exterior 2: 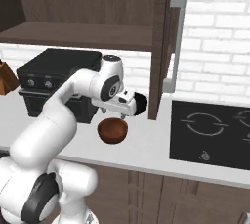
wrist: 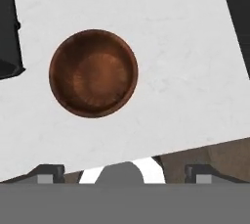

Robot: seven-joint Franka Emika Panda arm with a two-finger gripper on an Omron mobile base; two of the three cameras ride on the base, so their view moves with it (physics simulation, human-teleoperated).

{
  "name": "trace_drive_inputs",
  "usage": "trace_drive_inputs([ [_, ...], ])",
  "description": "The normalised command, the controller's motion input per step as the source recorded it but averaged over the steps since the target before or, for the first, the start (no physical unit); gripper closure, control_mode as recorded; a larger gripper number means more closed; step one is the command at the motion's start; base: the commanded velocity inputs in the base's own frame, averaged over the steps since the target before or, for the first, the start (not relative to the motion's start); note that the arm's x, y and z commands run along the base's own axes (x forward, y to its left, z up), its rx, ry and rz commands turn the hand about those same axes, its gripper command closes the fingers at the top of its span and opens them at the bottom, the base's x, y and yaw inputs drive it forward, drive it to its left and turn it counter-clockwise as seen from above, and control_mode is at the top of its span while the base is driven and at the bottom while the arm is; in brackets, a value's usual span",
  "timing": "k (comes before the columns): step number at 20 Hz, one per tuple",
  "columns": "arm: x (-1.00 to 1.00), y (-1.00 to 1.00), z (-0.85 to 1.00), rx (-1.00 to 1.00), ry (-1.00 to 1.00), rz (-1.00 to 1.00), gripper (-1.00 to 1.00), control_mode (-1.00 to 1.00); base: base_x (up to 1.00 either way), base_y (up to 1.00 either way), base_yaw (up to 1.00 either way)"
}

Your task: Pick up the bowls on the counter and stack them on top of one another in the open cabinet. Place the smaller bowl on top of the larger bowl.

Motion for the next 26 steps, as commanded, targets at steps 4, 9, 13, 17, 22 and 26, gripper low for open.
trace_drive_inputs([
  [4,0.23,-0.52,-0.77,0.14,0.07,-0.38,-1.00,-1.00,0.00,0.00,0.00],
  [9,0.38,0.00,-0.59,0.08,0.00,-0.25,-1.00,-1.00,0.00,0.00,0.00],
  [13,0.43,0.07,-0.54,0.00,0.02,-0.21,-1.00,-1.00,0.00,0.00,0.00],
  [17,0.29,0.06,-0.50,0.00,0.06,-0.17,-1.00,-1.00,0.00,0.00,0.00],
  [22,0.15,0.13,-0.49,0.00,0.06,-0.11,-1.00,-1.00,0.00,0.00,0.00],
  [26,0.22,0.10,-0.43,0.00,0.03,-0.10,-1.00,-1.00,0.00,0.00,0.00],
])
